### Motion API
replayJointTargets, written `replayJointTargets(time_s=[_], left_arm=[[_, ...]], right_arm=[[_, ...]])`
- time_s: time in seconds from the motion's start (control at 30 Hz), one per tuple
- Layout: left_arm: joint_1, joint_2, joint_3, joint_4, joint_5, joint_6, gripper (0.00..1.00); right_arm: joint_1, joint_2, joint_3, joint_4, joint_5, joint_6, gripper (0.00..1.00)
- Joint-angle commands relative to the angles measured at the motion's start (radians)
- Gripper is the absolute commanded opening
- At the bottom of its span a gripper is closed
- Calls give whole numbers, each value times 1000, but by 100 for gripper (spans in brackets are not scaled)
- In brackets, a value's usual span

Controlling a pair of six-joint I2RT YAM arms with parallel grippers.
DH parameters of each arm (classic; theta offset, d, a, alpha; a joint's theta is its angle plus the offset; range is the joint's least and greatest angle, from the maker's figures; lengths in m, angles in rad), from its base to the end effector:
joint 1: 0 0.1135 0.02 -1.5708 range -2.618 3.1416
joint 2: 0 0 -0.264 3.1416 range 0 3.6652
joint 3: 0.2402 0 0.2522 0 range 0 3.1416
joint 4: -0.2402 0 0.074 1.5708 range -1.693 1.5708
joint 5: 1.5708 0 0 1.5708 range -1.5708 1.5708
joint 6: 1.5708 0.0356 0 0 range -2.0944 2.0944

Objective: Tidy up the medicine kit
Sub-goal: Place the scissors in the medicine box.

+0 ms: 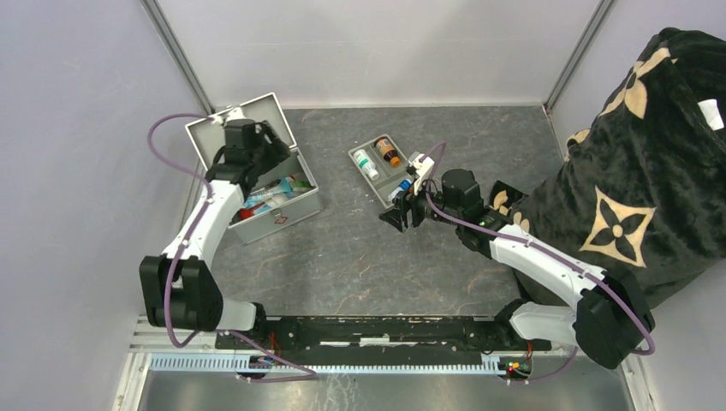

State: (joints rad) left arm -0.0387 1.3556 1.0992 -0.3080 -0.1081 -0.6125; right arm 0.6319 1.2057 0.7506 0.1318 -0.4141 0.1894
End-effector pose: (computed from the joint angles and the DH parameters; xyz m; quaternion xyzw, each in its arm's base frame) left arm 0.3081 -0.0081 0.3088 -0.2725 0.8316 -0.1092 0.4714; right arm 0.2120 0.1729 0.2725 -0.2915 0.7486 0.3812 0.4575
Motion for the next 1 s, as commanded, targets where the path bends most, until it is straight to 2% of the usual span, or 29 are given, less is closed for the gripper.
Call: replayJointTargets(time_s=[0.0,0.1,0.23,0.67,0.73,0.9,0.97], left_arm=[[-76,80,65,-14,90,111,76],[-100,137,104,-33,130,144,86],[-119,186,147,-62,112,171,100],[-145,317,229,-127,146,185,100],[-161,326,230,-138,152,182,100],[-238,318,203,-143,159,171,100],[-277,318,190,-140,160,165,100]], right_arm=[[-4,11,-2,5,25,-22,68],[-4,15,-2,2,23,-23,68],[-4,20,7,-17,23,-37,69],[-5,16,14,-47,65,-53,69],[-3,3,11,-53,111,-48,69],[-6,-48,-2,-102,451,13,70],[-23,-42,14,-130,517,29,72]])
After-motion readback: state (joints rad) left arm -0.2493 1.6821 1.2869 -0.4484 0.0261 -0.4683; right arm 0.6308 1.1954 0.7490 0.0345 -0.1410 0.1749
